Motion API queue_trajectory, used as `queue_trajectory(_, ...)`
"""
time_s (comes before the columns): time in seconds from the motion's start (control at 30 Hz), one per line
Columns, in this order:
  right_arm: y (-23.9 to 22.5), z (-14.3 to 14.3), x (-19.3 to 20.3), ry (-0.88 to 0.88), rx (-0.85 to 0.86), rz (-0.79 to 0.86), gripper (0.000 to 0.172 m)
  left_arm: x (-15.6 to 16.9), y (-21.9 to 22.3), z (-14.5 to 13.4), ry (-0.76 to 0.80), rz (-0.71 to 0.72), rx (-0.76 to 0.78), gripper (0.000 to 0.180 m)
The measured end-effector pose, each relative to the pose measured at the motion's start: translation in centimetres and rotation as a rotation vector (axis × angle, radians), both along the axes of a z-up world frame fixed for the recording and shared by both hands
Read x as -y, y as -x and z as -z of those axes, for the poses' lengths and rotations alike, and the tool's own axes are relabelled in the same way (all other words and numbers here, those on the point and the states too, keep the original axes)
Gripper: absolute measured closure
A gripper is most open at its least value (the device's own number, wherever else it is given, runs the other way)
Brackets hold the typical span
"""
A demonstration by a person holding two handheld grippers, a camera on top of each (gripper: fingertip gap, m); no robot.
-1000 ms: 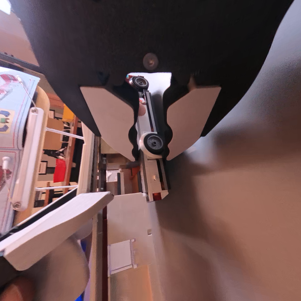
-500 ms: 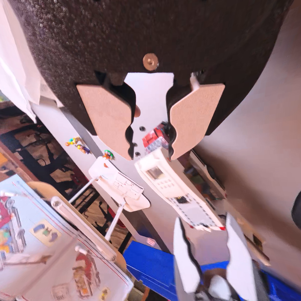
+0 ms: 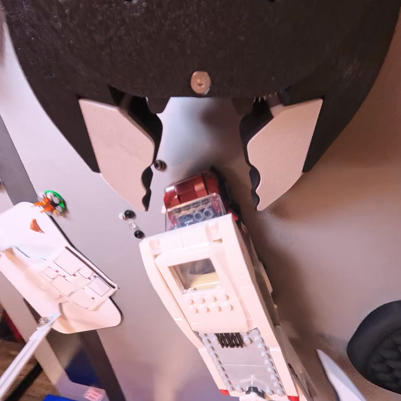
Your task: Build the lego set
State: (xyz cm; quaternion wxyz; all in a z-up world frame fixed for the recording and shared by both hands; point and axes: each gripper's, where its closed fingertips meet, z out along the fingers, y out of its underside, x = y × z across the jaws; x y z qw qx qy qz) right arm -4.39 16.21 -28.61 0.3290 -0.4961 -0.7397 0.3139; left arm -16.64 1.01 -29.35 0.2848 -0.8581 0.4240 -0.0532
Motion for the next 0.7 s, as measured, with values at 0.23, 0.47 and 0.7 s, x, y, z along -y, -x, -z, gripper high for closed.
queue_trajectory(0.23, 0.1, -0.1, 0.4, 0.028, -0.012, 0.032, 0.108, -3.2, 2.3, 0.0, -0.076, -0.083, 0.011, 0.154)
queue_trajectory(0.47, -1.3, -0.4, 0.8, -0.016, -0.08, 0.199, 0.109, -5.8, 3.4, -0.2, -0.095, -0.094, 0.022, 0.14)
queue_trajectory(0.7, -1.0, -0.5, 0.8, -0.018, -0.096, 0.207, 0.11, -5.5, 3.3, -1.3, -0.173, -0.12, 0.039, 0.132)
